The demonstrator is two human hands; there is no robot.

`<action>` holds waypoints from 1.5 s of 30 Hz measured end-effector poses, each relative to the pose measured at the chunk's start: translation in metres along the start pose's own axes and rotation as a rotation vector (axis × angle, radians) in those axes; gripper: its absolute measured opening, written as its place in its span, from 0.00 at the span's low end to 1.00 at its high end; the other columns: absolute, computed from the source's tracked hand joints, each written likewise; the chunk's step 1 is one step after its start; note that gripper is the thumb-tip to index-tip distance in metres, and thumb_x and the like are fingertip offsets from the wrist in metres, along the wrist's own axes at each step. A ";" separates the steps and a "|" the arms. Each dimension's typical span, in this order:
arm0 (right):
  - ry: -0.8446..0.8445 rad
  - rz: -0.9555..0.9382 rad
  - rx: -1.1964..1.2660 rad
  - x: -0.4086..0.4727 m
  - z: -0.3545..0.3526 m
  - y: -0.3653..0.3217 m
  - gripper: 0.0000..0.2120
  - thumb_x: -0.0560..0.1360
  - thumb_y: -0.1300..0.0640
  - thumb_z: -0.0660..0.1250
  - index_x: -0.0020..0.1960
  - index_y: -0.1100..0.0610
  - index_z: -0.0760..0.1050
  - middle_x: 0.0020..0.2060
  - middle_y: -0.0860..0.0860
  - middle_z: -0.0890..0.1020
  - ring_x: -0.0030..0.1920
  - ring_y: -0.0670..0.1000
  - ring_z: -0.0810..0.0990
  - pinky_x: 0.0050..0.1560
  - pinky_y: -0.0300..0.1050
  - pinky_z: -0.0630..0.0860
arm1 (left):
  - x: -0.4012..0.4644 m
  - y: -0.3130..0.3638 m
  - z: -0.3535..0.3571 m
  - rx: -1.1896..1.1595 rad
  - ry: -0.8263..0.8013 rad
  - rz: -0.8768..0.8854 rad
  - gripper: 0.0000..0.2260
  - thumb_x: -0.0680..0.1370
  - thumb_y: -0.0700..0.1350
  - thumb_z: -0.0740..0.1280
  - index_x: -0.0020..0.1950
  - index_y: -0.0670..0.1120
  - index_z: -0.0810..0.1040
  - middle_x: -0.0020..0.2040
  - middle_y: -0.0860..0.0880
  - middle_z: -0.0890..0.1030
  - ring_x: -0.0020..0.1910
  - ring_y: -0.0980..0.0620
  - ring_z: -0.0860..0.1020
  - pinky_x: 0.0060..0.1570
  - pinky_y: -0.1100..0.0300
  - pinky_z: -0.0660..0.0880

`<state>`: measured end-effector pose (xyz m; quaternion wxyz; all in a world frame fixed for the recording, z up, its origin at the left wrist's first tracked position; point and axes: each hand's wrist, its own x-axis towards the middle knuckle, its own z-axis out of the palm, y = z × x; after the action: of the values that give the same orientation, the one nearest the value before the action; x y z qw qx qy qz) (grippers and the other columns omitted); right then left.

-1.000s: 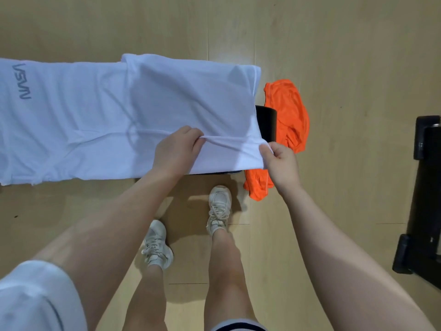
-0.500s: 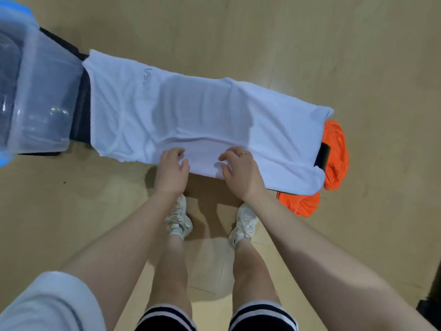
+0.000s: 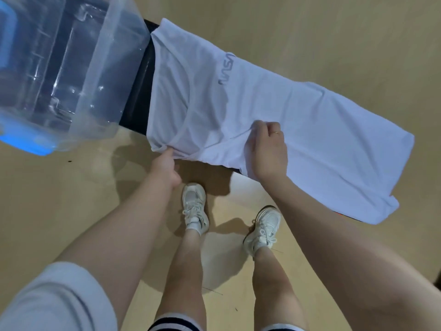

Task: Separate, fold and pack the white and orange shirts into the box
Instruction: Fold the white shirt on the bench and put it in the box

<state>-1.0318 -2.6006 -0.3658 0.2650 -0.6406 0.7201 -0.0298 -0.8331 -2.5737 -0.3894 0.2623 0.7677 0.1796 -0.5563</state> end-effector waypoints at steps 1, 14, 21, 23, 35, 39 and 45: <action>0.006 0.053 0.035 0.001 -0.001 -0.002 0.13 0.72 0.65 0.55 0.55 0.58 0.69 0.52 0.53 0.68 0.51 0.59 0.71 0.40 0.46 0.68 | 0.000 0.003 -0.003 -0.024 -0.050 -0.015 0.17 0.78 0.53 0.62 0.64 0.48 0.72 0.60 0.51 0.76 0.56 0.51 0.75 0.62 0.51 0.69; -0.256 0.163 0.061 0.008 -0.017 -0.022 0.08 0.75 0.59 0.58 0.52 0.60 0.72 0.51 0.58 0.77 0.52 0.61 0.75 0.44 0.47 0.69 | -0.025 0.058 -0.035 -0.168 0.223 0.292 0.08 0.77 0.38 0.62 0.54 0.38 0.72 0.52 0.41 0.79 0.37 0.49 0.78 0.29 0.66 0.72; -0.174 0.166 0.106 0.009 -0.049 -0.019 0.14 0.77 0.62 0.57 0.62 0.61 0.70 0.63 0.58 0.68 0.53 0.61 0.75 0.47 0.52 0.75 | -0.062 0.042 0.005 0.109 0.255 0.363 0.24 0.76 0.41 0.65 0.70 0.46 0.61 0.69 0.44 0.67 0.63 0.46 0.71 0.60 0.57 0.69; -0.161 0.133 0.137 0.021 -0.064 -0.006 0.13 0.77 0.62 0.57 0.60 0.61 0.71 0.62 0.58 0.70 0.51 0.61 0.76 0.47 0.52 0.75 | -0.075 0.033 0.024 0.331 0.221 0.441 0.21 0.76 0.41 0.63 0.68 0.43 0.64 0.68 0.42 0.65 0.62 0.44 0.70 0.61 0.57 0.67; -0.303 0.211 0.221 0.162 -0.100 0.112 0.16 0.78 0.62 0.54 0.63 0.60 0.70 0.64 0.58 0.73 0.64 0.57 0.70 0.58 0.42 0.64 | -0.072 0.079 0.227 1.091 -0.274 1.256 0.10 0.76 0.38 0.59 0.50 0.40 0.78 0.47 0.40 0.79 0.46 0.44 0.76 0.45 0.60 0.66; -0.575 0.296 0.269 0.192 -0.099 0.133 0.17 0.78 0.55 0.58 0.65 0.57 0.70 0.60 0.54 0.78 0.61 0.53 0.74 0.54 0.39 0.66 | -0.051 0.089 0.272 1.193 -0.321 1.187 0.07 0.76 0.36 0.61 0.48 0.38 0.78 0.40 0.43 0.74 0.40 0.49 0.71 0.44 0.58 0.67; -0.900 0.363 0.450 0.224 -0.081 0.162 0.11 0.71 0.45 0.67 0.39 0.52 0.80 0.39 0.48 0.82 0.42 0.49 0.79 0.49 0.46 0.75 | -0.028 0.094 0.314 1.561 -0.512 0.799 0.09 0.79 0.43 0.59 0.57 0.45 0.76 0.47 0.49 0.77 0.47 0.49 0.75 0.48 0.59 0.70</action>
<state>-1.2213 -2.8060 -0.4350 0.6793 -0.3824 0.6104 0.1404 -1.0270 -2.8374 -0.4205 -0.1266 0.5852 -0.5908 -0.5408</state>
